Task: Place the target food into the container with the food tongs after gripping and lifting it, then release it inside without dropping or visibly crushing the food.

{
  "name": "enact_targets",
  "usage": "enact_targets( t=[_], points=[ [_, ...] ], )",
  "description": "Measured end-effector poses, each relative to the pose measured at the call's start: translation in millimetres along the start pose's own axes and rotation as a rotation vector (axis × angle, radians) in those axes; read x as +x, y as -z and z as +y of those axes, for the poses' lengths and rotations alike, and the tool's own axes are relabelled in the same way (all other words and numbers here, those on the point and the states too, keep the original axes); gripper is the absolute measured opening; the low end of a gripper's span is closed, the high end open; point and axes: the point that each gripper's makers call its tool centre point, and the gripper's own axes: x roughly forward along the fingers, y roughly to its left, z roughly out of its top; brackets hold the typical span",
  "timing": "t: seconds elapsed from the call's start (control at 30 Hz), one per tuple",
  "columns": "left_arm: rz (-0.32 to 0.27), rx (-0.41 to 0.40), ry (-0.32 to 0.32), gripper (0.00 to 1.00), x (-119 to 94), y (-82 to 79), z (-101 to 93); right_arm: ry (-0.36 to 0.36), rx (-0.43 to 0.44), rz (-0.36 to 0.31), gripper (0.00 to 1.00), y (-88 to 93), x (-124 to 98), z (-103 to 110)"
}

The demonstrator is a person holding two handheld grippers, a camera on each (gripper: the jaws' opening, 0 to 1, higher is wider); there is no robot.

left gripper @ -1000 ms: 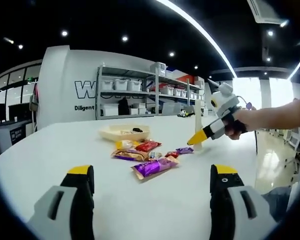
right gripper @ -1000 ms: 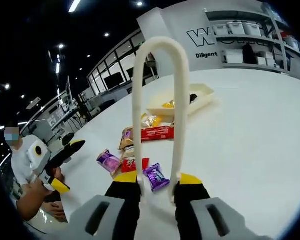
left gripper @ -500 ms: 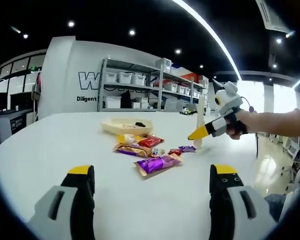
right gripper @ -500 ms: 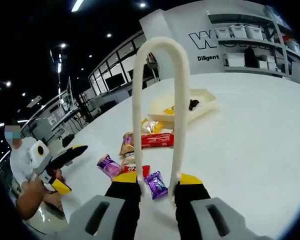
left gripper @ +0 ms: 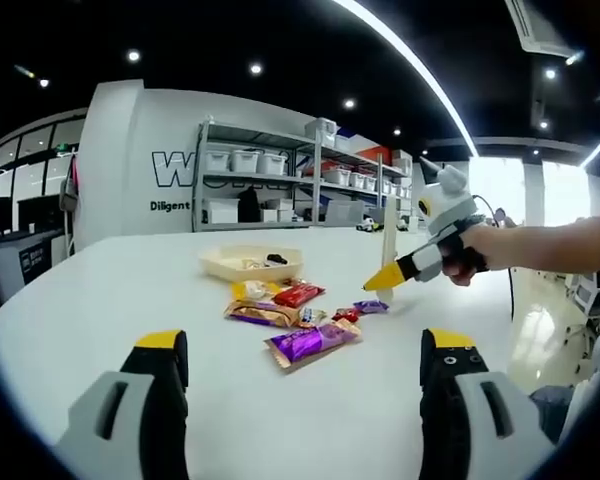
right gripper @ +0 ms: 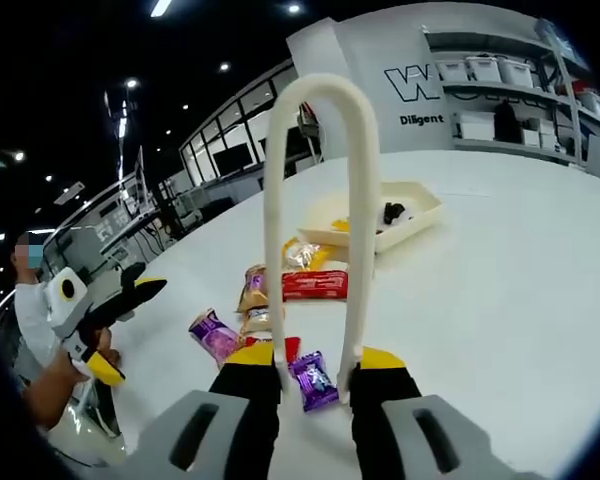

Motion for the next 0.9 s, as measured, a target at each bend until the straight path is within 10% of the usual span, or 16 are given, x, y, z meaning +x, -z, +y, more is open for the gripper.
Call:
enact_targets(
  t=[0.9],
  points=[
    [0.055,-0.028,-0.015,0.95,3,20.8,-0.1,0.007,-0.220,0.045,0.16,7.8,14,2]
  ],
)
